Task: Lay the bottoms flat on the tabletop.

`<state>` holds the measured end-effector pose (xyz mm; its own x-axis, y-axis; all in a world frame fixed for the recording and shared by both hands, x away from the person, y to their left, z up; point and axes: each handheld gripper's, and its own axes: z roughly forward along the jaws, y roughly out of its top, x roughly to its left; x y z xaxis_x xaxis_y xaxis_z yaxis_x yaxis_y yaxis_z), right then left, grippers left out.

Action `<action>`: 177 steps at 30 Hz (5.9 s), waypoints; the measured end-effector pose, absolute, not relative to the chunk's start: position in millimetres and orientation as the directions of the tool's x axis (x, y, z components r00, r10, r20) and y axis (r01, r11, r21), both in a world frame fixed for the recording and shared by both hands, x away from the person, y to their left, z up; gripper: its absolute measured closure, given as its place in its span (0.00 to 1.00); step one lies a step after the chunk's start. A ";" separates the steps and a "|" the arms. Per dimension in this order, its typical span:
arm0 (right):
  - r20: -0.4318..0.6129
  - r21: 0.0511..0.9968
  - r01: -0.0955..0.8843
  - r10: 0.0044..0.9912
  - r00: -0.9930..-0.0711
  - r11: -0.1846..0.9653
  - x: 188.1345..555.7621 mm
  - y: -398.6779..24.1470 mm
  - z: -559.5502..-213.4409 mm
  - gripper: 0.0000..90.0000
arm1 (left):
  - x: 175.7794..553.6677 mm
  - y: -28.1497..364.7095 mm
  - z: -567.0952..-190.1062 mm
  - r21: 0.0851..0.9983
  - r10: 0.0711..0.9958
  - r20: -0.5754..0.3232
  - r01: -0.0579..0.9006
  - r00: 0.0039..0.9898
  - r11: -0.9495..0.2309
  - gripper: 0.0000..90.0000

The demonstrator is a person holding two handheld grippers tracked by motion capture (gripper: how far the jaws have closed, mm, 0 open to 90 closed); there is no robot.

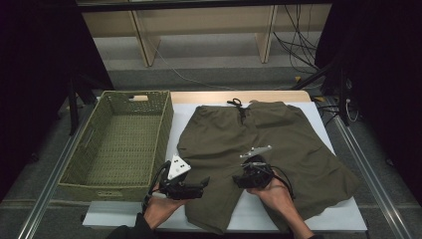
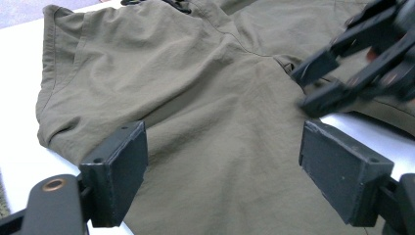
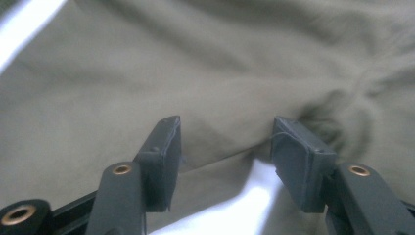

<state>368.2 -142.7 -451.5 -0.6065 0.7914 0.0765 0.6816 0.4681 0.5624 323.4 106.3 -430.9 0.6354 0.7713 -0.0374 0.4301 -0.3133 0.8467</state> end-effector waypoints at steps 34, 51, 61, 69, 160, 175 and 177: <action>-0.015 0.566 0.670 0.819 -0.574 0.480 357.2 -180.7 -437.8 0.57 | 323.0 104.7 -444.0 0.771 0.795 -0.047 0.528 0.605 -0.356 0.22; 0.031 0.616 0.643 0.801 -0.598 0.456 345.0 -192.6 -433.0 0.52 | 337.3 107.9 -479.6 0.676 0.850 -0.049 0.644 0.525 -0.359 0.38; 0.036 0.618 0.635 0.790 -0.612 0.464 343.0 -190.8 -433.8 0.52 | 350.6 108.4 -487.8 0.672 0.859 -0.064 0.658 0.508 -0.339 0.63; 0.037 0.623 0.630 0.787 -0.616 0.464 342.8 -191.1 -432.8 0.52 | 347.6 109.8 -467.5 0.705 0.815 -0.131 0.631 0.564 -0.324 0.99; 0.003 0.620 0.633 0.806 -0.592 0.463 349.7 -196.7 -433.8 0.52 | 304.7 126.2 -450.6 0.670 0.696 -0.071 0.551 0.715 -0.498 0.99; -0.009 0.524 0.681 0.802 -0.597 0.512 386.2 -165.5 -458.3 0.80 | 294.4 139.6 -451.6 0.659 0.704 -0.099 0.576 0.704 -0.483 0.99; -0.030 0.512 0.680 0.803 -0.595 0.524 386.7 -164.0 -459.6 0.93 | 293.5 139.7 -451.8 0.658 0.702 -0.100 0.577 0.705 -0.485 0.99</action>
<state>386.7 -164.0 -459.6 -0.5954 0.8029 -0.0304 0.6804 0.5240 0.5123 293.5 139.7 -451.8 0.7049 0.7022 -0.1002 0.5766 -0.4850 0.6575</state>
